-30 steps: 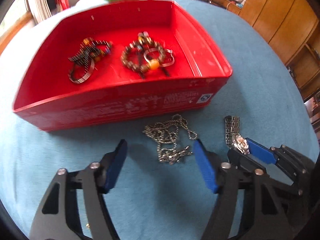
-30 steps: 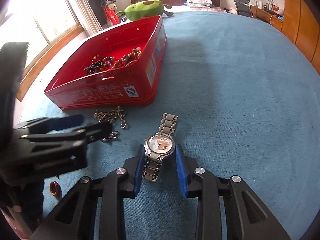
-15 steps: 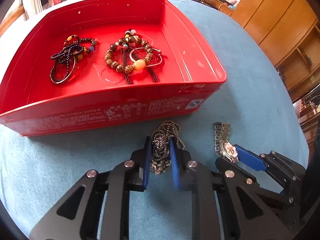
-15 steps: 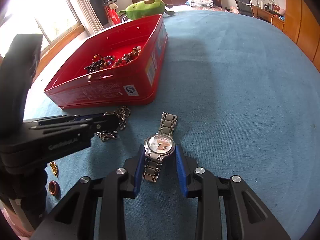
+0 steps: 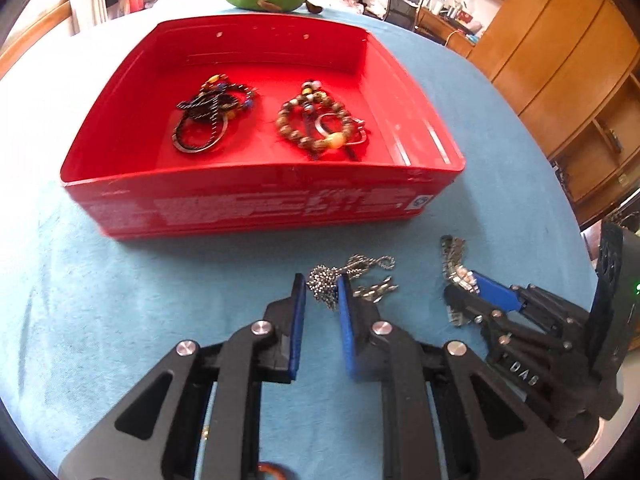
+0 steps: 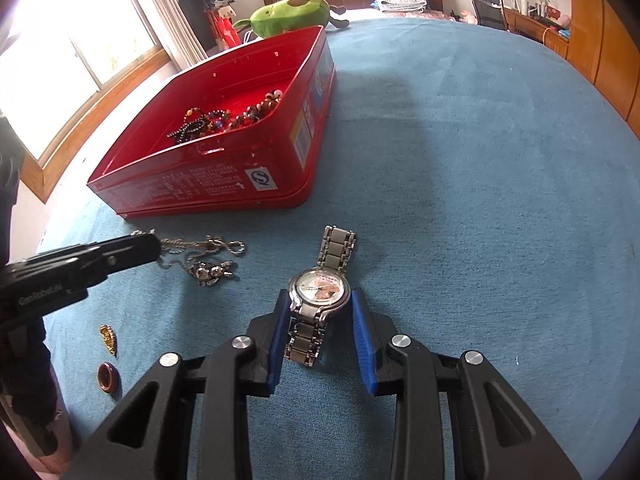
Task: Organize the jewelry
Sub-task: 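Grasp the silver chain necklace with left tool while right tool grasps the wristwatch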
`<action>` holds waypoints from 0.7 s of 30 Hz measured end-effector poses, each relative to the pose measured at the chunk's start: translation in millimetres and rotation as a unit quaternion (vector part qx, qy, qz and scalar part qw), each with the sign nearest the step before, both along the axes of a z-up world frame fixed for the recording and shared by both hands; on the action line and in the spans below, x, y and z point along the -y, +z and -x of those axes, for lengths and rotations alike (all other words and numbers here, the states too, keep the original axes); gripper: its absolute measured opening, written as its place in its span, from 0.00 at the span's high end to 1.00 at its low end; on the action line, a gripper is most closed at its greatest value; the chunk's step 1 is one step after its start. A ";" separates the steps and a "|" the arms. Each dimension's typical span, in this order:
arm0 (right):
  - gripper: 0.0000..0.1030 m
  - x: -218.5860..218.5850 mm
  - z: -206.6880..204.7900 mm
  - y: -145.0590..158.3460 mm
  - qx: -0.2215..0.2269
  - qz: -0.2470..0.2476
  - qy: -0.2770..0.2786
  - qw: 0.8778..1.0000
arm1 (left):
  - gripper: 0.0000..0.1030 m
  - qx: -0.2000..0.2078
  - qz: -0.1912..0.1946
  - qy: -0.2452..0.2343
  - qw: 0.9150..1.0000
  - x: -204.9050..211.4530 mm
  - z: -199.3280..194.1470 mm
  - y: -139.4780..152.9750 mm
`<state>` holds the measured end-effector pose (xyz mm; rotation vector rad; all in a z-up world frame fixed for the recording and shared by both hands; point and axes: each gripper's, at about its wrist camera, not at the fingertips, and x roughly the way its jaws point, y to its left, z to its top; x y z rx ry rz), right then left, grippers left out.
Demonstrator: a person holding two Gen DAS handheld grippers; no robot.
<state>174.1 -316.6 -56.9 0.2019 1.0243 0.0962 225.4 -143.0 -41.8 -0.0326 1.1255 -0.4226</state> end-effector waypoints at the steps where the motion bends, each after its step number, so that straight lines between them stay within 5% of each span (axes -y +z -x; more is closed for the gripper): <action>1: 0.69 -1.0 -0.4 0.0 0.001 0.002 0.000 1.000 | 0.86 -0.004 -0.002 -0.005 1.000 1.5 -1.5 -2.6; 4: 0.68 -2.4 -0.3 -0.1 0.001 0.004 0.000 1.000 | 0.83 -0.024 0.005 -0.016 1.000 4.2 -1.9 -6.3; 8: 0.68 -1.5 -0.3 -0.5 0.001 0.000 0.000 1.000 | 0.64 -0.012 0.003 -0.029 0.999 17.4 0.3 -4.1; 21: 0.68 -2.6 0.7 -0.2 0.001 0.003 0.001 1.000 | 0.60 -0.008 -0.041 -0.047 0.998 42.8 -4.2 -17.8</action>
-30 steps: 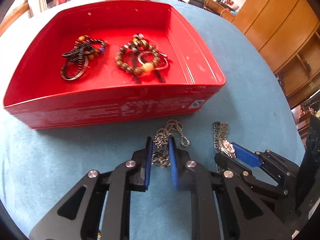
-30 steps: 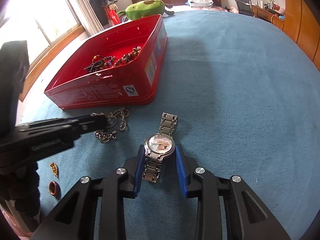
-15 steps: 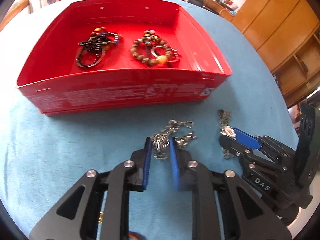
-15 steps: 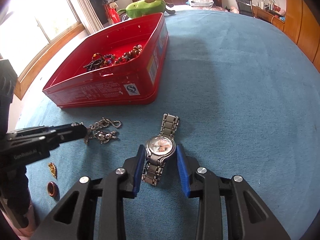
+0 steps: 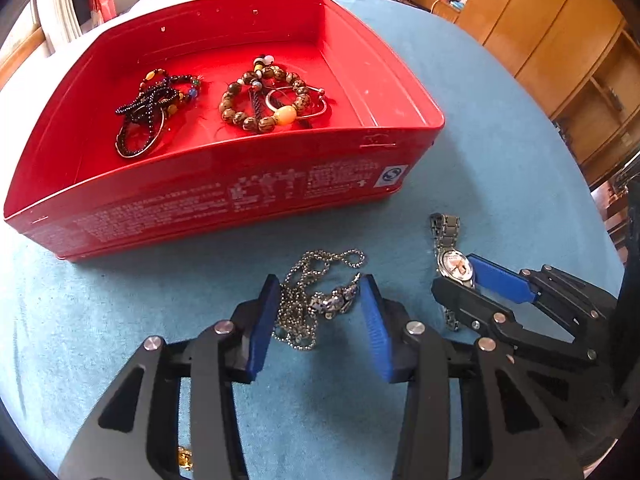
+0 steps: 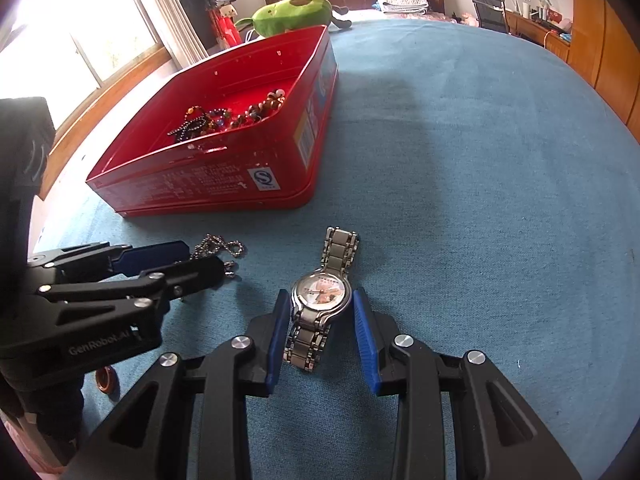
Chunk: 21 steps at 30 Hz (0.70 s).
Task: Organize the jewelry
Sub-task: 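Grasp the silver chain necklace with left tool while right tool grasps the wristwatch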
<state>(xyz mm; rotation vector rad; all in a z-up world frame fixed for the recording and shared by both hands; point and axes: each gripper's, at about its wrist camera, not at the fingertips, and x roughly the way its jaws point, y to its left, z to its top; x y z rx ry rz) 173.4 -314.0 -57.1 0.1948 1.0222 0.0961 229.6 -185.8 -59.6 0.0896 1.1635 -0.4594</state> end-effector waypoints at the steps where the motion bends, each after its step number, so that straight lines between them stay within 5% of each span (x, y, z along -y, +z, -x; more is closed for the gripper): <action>1: 0.68 -0.1 -0.1 0.0 0.000 0.000 0.000 1.000 | 0.60 0.000 0.000 0.000 1.000 0.7 -1.4 -0.2; 3: 0.68 -0.2 -0.5 -0.2 0.000 0.001 -0.001 1.000 | 0.65 0.005 -0.008 0.003 1.000 3.2 -2.9 -0.5; 6: 0.68 -0.6 -0.8 -0.2 -0.001 0.000 -0.001 1.000 | 0.94 -0.005 0.013 -0.004 1.000 2.4 -4.4 -1.4; 7: 0.68 -0.4 -0.7 -0.1 -0.001 0.000 -0.001 1.000 | 0.96 -0.012 0.022 -0.004 1.000 0.2 -4.7 -1.6; 21: 0.70 -11.9 -5.7 -1.8 0.005 0.029 -0.011 1.000 | 1.00 0.010 0.051 0.028 0.998 -33.3 2.2 18.0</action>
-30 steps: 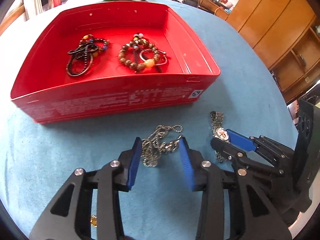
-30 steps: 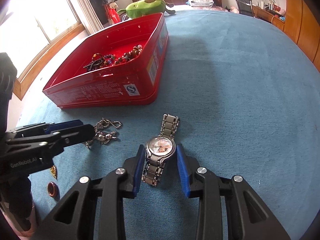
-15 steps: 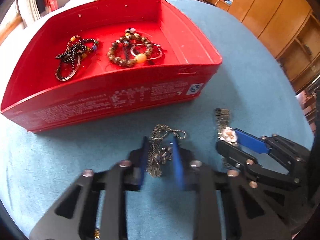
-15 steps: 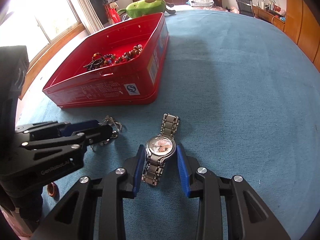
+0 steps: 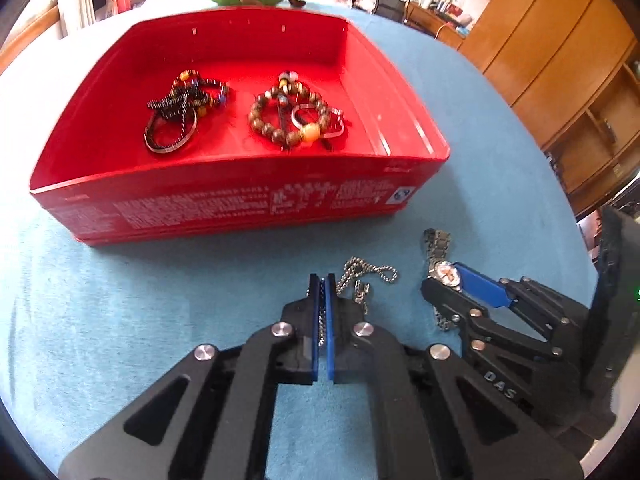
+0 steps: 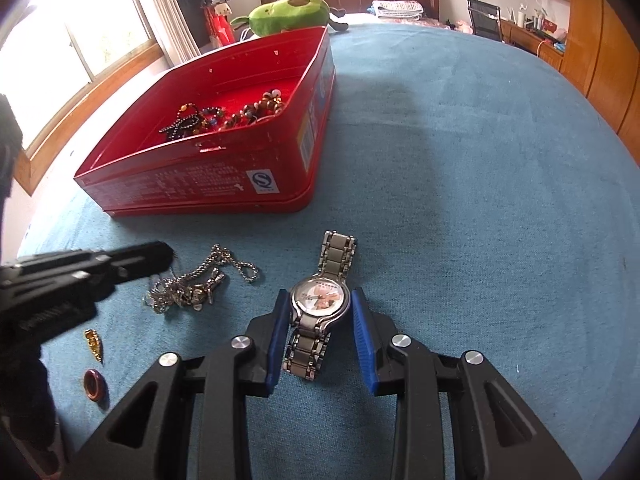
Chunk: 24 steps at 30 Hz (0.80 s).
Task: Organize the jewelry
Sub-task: 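Grasp the silver chain necklace with left tool while right tool grasps the wristwatch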
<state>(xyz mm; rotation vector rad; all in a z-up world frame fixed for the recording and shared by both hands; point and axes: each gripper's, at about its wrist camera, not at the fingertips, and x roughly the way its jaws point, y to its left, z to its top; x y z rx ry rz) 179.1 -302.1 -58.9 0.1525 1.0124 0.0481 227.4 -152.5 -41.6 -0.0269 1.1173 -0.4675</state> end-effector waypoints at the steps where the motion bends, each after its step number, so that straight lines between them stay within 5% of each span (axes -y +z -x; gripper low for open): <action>1: 0.70 0.1 -0.3 0.1 0.000 -0.002 -0.001 1.000 | 1.00 0.001 0.002 0.001 1.000 -1.6 0.7 1.6; 10: 0.70 1.6 -1.1 -0.1 0.000 -0.007 0.003 1.000 | 0.94 -0.013 -0.033 -0.028 0.999 21.9 -2.3 -14.5; 14: 0.70 3.2 -0.9 -0.3 0.000 -0.009 0.006 1.000 | 0.61 0.000 -0.042 -0.032 0.999 25.8 -1.5 -9.9; 24: 0.70 4.1 -0.6 0.3 -0.001 -0.012 0.006 1.000 | 0.58 -0.002 -0.062 -0.042 0.997 34.9 -10.3 -16.0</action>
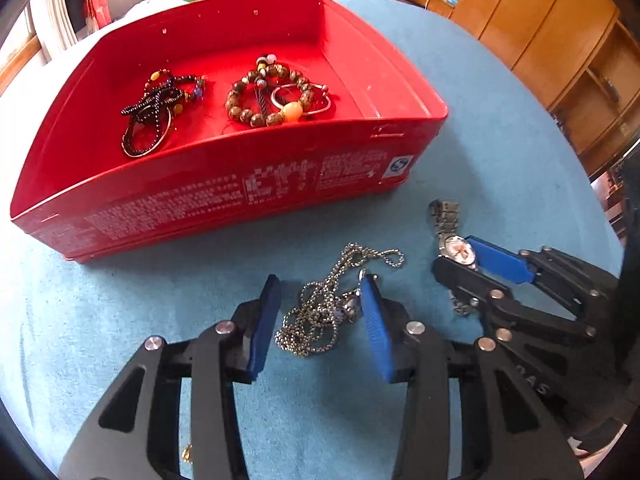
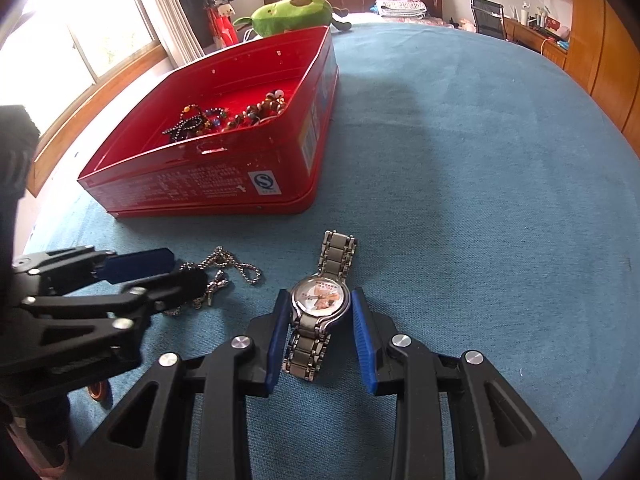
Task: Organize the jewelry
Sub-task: 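Grasp the silver chain necklace with left tool while right tool grasps the wristwatch, then carry chain and wristwatch into the red tin and open both tools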
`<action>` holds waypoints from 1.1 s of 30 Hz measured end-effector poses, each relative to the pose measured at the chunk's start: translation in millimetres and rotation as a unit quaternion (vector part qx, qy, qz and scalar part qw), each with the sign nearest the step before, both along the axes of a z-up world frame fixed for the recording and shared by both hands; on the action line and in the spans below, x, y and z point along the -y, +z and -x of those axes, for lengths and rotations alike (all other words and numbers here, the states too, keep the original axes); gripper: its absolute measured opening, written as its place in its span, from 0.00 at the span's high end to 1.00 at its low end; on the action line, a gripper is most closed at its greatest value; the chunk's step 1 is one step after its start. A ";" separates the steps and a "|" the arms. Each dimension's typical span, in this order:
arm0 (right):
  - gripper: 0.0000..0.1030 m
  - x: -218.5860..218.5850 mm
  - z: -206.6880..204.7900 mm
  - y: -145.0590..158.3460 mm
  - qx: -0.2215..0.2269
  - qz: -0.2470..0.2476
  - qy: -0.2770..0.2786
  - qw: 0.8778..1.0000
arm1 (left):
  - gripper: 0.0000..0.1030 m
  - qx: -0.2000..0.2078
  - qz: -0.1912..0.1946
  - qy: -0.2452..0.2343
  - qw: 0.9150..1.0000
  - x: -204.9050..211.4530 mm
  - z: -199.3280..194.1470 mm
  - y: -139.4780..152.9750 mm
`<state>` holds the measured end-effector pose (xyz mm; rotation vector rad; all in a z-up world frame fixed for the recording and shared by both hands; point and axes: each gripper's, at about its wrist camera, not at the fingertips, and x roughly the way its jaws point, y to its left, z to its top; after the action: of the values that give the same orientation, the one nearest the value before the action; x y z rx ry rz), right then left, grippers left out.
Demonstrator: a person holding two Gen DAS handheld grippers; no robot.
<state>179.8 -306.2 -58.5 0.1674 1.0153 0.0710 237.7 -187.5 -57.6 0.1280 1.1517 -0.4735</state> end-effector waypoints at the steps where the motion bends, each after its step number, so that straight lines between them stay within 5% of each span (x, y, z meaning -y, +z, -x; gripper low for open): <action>1: 0.70 -0.2 0.0 -0.1 0.000 0.000 0.000 1.000 | 0.55 0.002 -0.003 -0.003 1.000 1.7 0.9 0.3; 4: 0.70 0.0 -0.1 0.0 0.000 -0.001 0.000 1.000 | 0.51 0.000 -0.007 -0.012 1.000 8.4 1.9 -1.1; 8: 0.70 0.7 -0.2 -0.1 0.000 -0.003 -0.001 1.000 | 0.78 0.007 -0.022 -0.014 1.000 11.8 3.5 -4.0; 11: 0.70 3.7 0.3 0.1 -0.001 -0.014 -0.003 1.000 | 0.88 0.011 -0.025 -0.014 1.000 12.8 5.4 -5.9; 26: 0.69 -15.5 -0.3 -0.7 0.001 0.044 0.002 0.999 | 0.89 0.031 0.038 0.022 0.999 -46.4 21.9 26.8; 33: 0.70 -3.4 3.8 8.0 0.007 -0.033 0.012 0.999 | 0.89 0.028 0.066 0.028 0.997 -54.2 27.1 42.0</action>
<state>175.9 -302.8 -50.6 0.2144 1.0011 0.1262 210.6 -133.3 -15.6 -0.0052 1.0633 -0.4920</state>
